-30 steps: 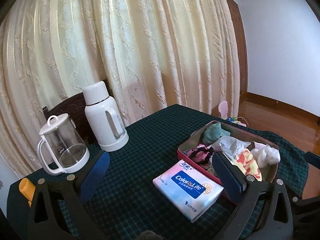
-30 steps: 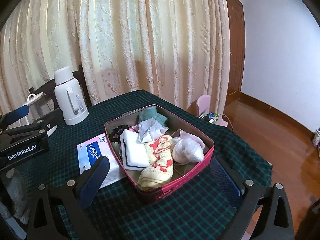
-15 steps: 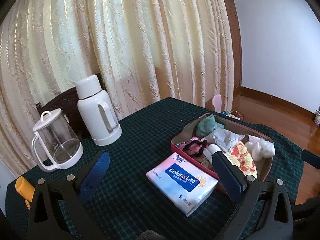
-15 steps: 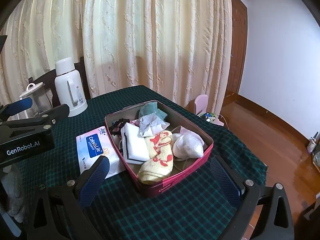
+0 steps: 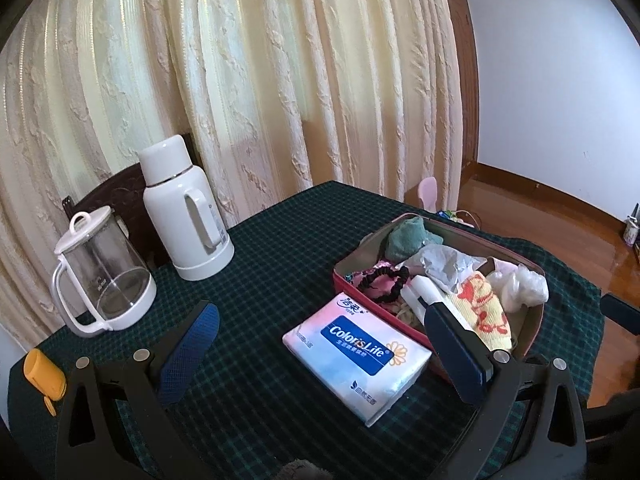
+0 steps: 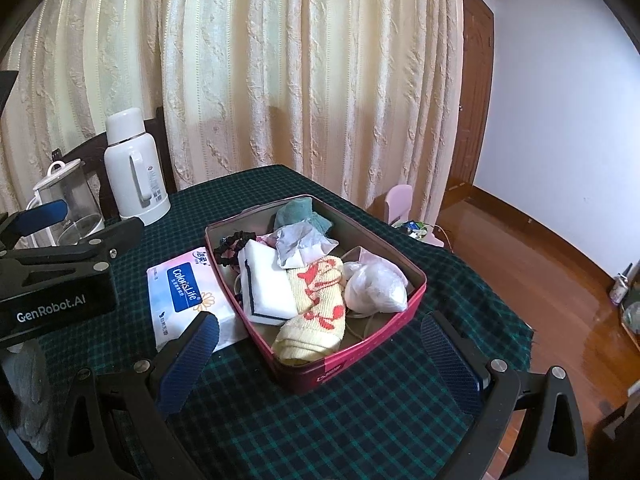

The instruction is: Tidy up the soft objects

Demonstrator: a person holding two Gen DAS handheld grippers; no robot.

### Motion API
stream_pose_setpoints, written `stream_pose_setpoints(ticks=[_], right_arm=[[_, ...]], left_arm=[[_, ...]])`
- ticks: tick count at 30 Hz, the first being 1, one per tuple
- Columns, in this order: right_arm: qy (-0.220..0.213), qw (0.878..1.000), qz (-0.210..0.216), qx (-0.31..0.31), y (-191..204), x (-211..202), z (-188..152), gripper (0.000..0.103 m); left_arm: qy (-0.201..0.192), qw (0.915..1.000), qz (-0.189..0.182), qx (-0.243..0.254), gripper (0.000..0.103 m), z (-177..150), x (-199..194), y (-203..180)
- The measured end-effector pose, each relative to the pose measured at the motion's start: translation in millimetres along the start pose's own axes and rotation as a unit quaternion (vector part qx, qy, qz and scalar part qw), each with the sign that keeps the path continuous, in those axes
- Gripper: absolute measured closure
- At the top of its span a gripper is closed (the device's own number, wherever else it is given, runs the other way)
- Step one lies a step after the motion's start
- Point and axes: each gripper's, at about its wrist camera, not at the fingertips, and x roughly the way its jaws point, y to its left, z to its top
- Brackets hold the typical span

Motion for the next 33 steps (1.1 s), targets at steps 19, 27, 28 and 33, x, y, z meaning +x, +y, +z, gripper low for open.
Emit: stream_pose_setpoints(ticks=[19,27,28,33], right_arm=[[0.018,1.000,-0.007,0.009,1.4,8.2,-7.1,0.000],[0.019,1.000,-0.007,0.009,1.8,9.2,-7.5,0.000],[0.020,1.000,-0.008,0.009,1.6,9.8,-7.7,0.000],[0.023,1.000,-0.010,0.013,0.1,12.1,-7.5,0.000]], left_arm=[[0.021,0.9997,-0.001,0.010,0.000,-3.0,8.6,-4.3],[0.024,0.9997,-0.006,0.009,0.000,-3.5,9.2,-2.6],[0.024,0.9996,-0.006,0.010,0.000,-3.6,9.3,-3.1],[0.029,0.9994,-0.014,0.009,0.000,-4.0,10.9,-5.7]])
